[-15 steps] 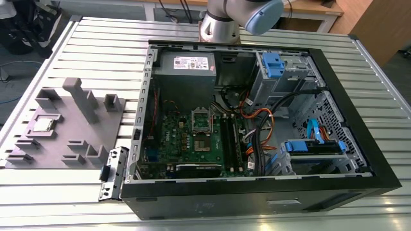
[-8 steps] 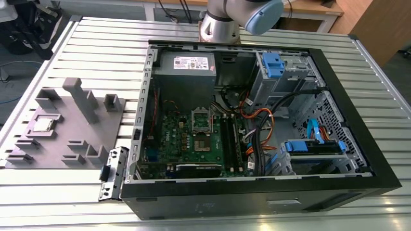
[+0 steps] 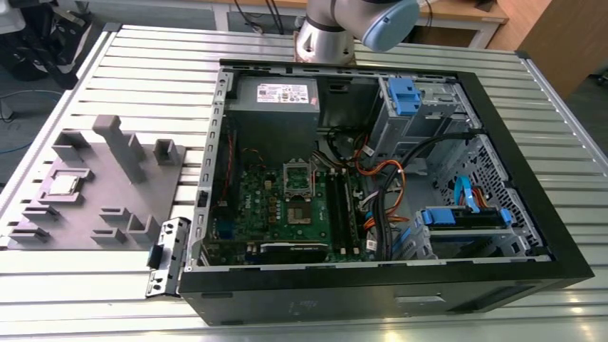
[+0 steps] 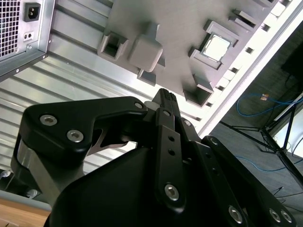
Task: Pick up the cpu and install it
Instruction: 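Reach for the cpu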
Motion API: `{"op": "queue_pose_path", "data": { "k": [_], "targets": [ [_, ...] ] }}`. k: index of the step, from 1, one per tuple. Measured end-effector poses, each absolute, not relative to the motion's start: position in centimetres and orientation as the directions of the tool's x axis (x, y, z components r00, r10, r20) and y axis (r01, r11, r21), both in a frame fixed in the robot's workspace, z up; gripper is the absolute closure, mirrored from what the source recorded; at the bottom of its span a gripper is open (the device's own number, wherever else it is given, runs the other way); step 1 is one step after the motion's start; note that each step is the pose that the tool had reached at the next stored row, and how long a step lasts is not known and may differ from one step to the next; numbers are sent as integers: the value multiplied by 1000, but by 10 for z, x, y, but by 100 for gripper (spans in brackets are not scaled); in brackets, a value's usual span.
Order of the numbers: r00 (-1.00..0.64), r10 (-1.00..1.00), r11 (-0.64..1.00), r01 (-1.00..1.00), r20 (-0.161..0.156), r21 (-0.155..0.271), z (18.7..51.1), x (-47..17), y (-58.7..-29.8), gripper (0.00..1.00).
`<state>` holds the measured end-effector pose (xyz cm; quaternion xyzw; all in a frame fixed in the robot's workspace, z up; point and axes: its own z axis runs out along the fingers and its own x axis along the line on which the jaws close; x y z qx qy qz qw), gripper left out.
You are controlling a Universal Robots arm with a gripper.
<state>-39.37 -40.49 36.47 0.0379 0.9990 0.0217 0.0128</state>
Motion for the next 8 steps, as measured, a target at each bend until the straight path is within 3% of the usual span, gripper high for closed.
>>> {"op": "queue_pose_path", "data": {
  "k": [8],
  "targets": [
    [-997, 76, 996, 75, -24, 44, 363, -399, -412, 89]
  ]
}}
